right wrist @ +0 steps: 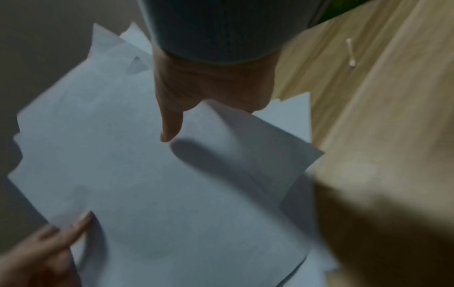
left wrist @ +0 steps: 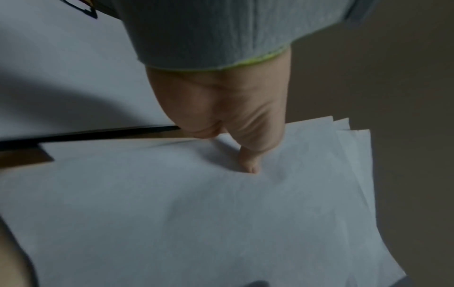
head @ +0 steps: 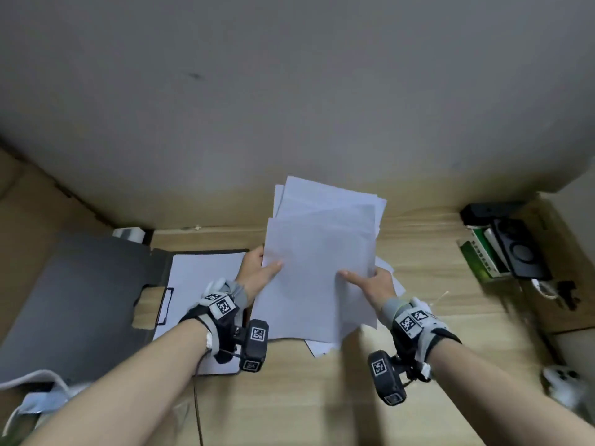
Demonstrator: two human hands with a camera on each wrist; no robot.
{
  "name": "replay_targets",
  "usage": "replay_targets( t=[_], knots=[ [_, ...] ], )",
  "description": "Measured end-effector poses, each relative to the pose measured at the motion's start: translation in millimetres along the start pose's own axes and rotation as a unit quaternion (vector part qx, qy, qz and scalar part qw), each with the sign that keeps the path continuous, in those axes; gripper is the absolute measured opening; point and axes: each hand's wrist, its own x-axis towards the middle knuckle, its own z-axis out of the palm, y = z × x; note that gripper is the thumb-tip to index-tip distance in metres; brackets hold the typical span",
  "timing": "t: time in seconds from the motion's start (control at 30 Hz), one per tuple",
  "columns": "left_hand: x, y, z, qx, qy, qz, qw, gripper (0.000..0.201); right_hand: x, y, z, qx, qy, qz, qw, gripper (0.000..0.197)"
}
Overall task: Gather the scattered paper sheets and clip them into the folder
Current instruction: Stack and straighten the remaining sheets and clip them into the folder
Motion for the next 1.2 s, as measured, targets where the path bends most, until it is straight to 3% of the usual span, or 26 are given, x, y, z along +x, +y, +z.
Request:
replay_targets(
  t=[0.13,0.23,0.3,0.37,0.53,0.7,0.87,0.97,1.1,1.2],
  knots=[
    [3.0,56.0,-9.8,-0.115,0.027,0.035,0.992,0.021,-5.2,-63.0,7.9,0.123,0.003,-0.064,0.99,0.032],
    [3.6,66.1,-15.9,-0.123,0.04,0.03,0.991,0.039,-13.7,-79.4,6.1,0.133,-0.007,-0.095,0.987,0.026],
    [-2.0,55.0,-19.4,-0.078,0.046,0.005,0.996,0.047,-21.0,-71.4,7.0,0.099,-0.023,-0.1,0.99,0.025],
    [-11.4,36.4,-16.6,-0.058,0.029,-0.016,0.998,0.044,-26.6,-53.9,8.5,0.071,-0.031,-0.086,0.993,0.023],
    [-30.0,0.8,-7.0,-0.086,0.034,-0.049,0.994,0.04,-37.7,-24.8,11.7,0.037,-0.046,-0.07,0.996,0.024],
    [-25.8,18.6,-14.3,-0.103,0.049,-0.05,0.992,0.037,-35.0,-49.6,20.4,0.063,-0.045,-0.092,0.993,0.023],
    [-24.5,25.6,-34.3,-0.087,0.013,-0.041,0.995,0.044,-33.6,-58.6,24.6,0.069,-0.055,-0.124,0.988,0.034],
    [-31.3,6.9,-34.6,-0.042,-0.005,-0.062,0.997,0.037,-35.2,-35.3,23.0,0.017,-0.068,-0.091,0.993,0.039],
    [-36.5,-7.7,-27.1,-0.03,-0.006,-0.083,0.996,0.053,-35.8,-14.9,27.0,-0.015,-0.093,-0.046,0.995,0.036],
    [-35.6,9.9,-23.8,-0.059,0.002,-0.057,0.997,0.034,-32.3,-26.8,32.2,0.007,-0.087,-0.061,0.994,0.035]
  ],
)
